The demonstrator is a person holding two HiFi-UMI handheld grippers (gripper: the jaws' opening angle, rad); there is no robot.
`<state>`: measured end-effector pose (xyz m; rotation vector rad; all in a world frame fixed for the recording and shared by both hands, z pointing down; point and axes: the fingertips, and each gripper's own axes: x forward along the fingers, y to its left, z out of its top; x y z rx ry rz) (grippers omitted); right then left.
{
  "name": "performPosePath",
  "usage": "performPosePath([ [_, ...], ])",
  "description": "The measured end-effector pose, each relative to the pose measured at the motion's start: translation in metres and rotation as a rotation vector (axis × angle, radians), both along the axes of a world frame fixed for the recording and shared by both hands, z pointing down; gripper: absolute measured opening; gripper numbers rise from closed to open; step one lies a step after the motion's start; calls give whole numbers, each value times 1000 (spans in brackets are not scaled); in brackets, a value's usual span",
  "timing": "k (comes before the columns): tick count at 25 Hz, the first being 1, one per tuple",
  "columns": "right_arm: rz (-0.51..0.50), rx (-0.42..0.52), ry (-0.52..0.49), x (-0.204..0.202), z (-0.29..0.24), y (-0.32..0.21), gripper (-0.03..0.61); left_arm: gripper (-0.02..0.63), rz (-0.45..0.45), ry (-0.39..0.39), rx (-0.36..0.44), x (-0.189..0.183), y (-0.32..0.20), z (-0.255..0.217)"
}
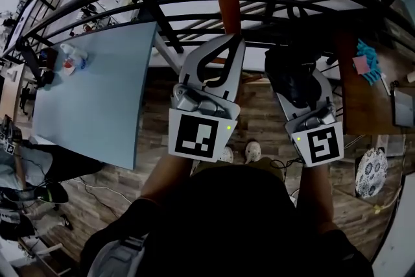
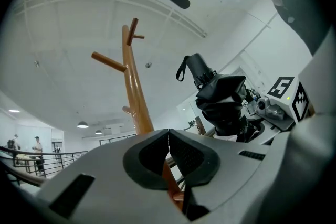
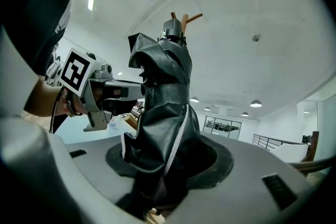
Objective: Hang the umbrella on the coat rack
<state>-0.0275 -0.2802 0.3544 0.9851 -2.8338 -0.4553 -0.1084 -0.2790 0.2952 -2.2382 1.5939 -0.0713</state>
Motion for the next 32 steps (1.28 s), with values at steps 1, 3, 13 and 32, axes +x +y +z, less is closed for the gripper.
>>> performPosePath([
  [1,-6,8,-2,-1,-3,-5,219,12,-10,2,1,-1,-5,-2],
  [3,-13,20,-8,0,-10,-12,219,12,-25,-2,6,-1,-11,-7],
  [13,-58,73,-30,-1,-34,-21,219,12,-54,-38,90,0,-11,-40],
  [32,-186,232,-14,-26,-131,-17,219,12,-134,-46,300,-20,11,-164],
])
